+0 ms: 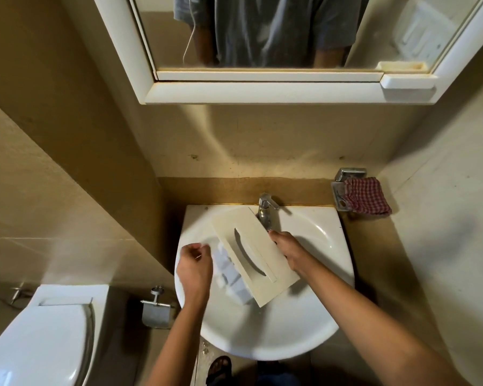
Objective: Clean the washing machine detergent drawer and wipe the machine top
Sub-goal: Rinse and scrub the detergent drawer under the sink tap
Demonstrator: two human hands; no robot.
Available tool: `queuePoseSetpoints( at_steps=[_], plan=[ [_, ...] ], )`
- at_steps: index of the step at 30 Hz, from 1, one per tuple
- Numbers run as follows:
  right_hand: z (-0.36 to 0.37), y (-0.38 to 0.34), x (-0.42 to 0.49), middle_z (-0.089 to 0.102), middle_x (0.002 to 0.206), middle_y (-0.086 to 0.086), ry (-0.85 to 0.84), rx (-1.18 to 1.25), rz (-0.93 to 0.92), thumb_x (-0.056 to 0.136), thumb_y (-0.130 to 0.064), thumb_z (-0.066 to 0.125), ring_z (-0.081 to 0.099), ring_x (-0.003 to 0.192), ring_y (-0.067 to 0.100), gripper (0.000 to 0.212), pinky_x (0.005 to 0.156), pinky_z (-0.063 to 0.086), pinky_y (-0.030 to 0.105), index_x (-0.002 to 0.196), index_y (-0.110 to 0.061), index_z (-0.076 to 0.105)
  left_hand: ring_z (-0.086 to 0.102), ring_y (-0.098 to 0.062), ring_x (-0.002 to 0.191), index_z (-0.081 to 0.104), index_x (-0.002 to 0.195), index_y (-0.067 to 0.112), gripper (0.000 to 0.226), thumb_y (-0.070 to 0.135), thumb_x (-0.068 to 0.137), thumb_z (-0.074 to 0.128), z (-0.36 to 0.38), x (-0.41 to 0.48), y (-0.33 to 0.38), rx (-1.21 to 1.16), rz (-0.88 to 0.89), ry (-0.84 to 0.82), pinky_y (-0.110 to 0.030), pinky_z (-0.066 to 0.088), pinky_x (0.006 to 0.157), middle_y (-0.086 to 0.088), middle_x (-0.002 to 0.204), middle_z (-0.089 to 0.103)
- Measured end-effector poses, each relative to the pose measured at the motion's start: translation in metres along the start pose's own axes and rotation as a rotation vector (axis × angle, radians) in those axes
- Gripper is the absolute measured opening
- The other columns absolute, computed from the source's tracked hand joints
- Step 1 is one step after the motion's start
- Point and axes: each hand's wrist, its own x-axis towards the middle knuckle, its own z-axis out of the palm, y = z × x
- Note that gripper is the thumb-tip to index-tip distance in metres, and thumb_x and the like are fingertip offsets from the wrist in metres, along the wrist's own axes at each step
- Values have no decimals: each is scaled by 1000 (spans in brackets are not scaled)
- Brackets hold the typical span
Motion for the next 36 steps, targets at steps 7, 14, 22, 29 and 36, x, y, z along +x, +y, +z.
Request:
queuePoseSetpoints(
  at_steps=[7,14,22,29,36],
  plan=[
    [-2,-3,-10,71,82,8,-176,394,44,97,-37,47,65,74,22,34,71,52,34,99,-13,70,35,-32,136,40,142,15,75,42,81,72,-18,33,-28,304,112,-208,-47,33,110,-12,147,35],
    [12,20,-15,70,94,14,-244,561,152,92,-40,55,66,82,27,39,78,52,39,105,-6,69,47,-31,129,23,151,14,116,62,62,81,-34,67,-16,214,9,-377,-43,42,104,-11,143,46],
    [37,53,-25,70,82,9,-345,704,234,98,-33,43,69,71,22,35,63,56,30,104,-6,64,72,-22,81,67,108,8,44,39,77,73,-50,65,-48,-299,-358,-456,-31,58,62,-5,93,76],
    [34,29,-23,71,92,5,-288,239,178,100,-18,43,63,66,9,25,68,50,26,104,-4,63,71,-32,80,65,107,-1,43,28,78,79,-47,59,-47,-282,-355,-374,-37,60,65,-19,99,73],
    [4,2,-11,66,78,6,-354,339,175,97,-27,47,64,64,17,30,59,52,25,109,-6,65,73,-25,84,61,119,-3,61,24,69,83,-21,43,-56,-418,-419,-317,-35,58,70,-14,97,74]
  ],
)
